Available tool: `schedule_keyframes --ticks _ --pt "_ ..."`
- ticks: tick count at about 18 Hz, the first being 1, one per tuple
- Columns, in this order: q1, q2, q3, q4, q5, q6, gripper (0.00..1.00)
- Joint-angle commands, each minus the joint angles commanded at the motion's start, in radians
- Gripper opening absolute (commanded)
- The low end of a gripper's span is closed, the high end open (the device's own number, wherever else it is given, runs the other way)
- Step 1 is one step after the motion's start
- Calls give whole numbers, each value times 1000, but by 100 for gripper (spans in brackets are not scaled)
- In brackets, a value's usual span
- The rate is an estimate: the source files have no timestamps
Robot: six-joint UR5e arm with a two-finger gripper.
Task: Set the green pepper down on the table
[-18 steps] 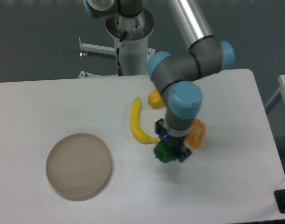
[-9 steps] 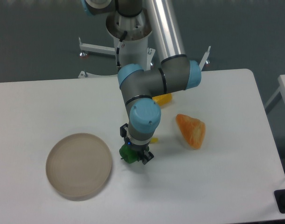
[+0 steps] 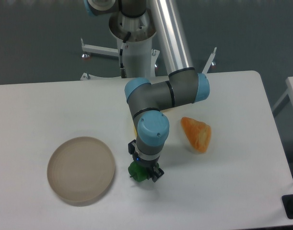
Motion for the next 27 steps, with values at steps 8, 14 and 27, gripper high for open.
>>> schedule_keyframes --ticks 8,14,27 --pt "80 77 38 -6 0 17 100" --pt "161 117 83 -32 9 197 100" --pt "216 152 98 -272 143 397 100"
